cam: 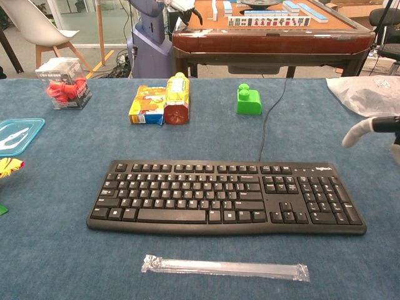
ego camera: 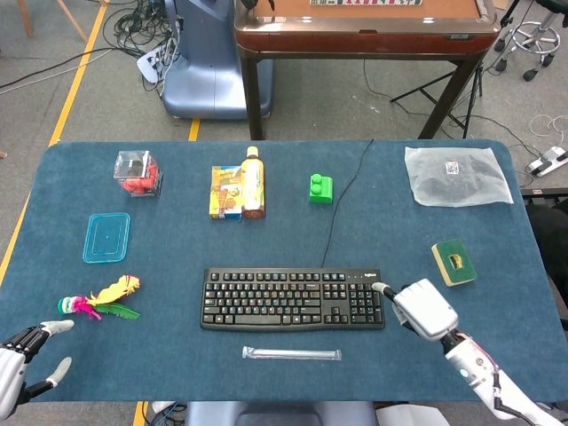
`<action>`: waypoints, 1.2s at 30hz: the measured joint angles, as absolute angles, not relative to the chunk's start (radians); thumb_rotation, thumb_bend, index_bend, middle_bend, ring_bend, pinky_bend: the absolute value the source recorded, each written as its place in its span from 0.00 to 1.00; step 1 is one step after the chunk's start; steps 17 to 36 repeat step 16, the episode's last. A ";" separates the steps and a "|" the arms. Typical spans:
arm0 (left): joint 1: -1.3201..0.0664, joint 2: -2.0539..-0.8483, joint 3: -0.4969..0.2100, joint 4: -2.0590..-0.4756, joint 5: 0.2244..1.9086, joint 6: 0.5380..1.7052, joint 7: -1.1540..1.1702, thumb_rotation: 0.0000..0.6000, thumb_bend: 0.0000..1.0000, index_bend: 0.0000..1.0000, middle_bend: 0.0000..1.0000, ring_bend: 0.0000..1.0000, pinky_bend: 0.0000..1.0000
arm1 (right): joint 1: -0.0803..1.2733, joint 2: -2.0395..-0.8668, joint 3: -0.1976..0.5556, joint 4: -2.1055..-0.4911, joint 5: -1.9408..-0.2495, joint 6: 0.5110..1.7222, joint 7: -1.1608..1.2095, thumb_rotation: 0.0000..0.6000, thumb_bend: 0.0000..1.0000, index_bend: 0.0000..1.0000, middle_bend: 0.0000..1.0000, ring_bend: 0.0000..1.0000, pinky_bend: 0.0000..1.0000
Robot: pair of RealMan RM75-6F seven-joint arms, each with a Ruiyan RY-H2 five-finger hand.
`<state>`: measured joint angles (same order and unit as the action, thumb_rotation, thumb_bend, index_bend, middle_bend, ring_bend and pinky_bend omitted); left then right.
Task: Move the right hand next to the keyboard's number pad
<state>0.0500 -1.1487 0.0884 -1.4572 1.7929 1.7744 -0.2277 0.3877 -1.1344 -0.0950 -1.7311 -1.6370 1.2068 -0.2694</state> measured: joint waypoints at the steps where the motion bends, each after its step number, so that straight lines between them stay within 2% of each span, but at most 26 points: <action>1: 0.050 -1.150 0.089 -1.457 1.793 1.773 -0.226 1.00 0.26 0.31 0.36 0.38 0.53 | 0.376 -1.128 -0.100 -1.728 -1.648 1.226 -0.258 1.00 0.73 0.29 0.55 0.52 0.78; 3: 0.049 -1.151 0.090 -1.457 1.795 1.771 -0.222 1.00 0.26 0.31 0.36 0.38 0.53 | 0.349 -1.113 -0.110 -1.721 -1.669 1.268 -0.239 1.00 0.72 0.30 0.49 0.45 0.66; 5: 0.048 -1.152 0.091 -1.456 1.798 1.770 -0.219 1.00 0.26 0.31 0.36 0.38 0.53 | 0.325 -1.103 -0.117 -1.716 -1.680 1.299 -0.227 1.00 0.72 0.31 0.46 0.40 0.59; 8: 0.048 -1.153 0.091 -1.457 1.799 1.770 -0.216 1.00 0.26 0.31 0.36 0.38 0.53 | 0.290 -1.090 -0.128 -1.711 -1.692 1.343 -0.203 1.00 0.72 0.32 0.44 0.38 0.55; 16: 0.048 -1.154 0.093 -1.455 1.800 1.767 -0.214 1.00 0.26 0.31 0.36 0.38 0.53 | 0.212 -1.073 -0.149 -1.675 -1.721 1.443 -0.108 1.00 0.72 0.33 0.44 0.38 0.55; 36: 0.048 -1.154 0.093 -1.455 1.800 1.767 -0.214 1.00 0.26 0.31 0.36 0.38 0.53 | 0.212 -1.073 -0.149 -1.675 -1.721 1.443 -0.108 1.00 0.72 0.33 0.44 0.38 0.55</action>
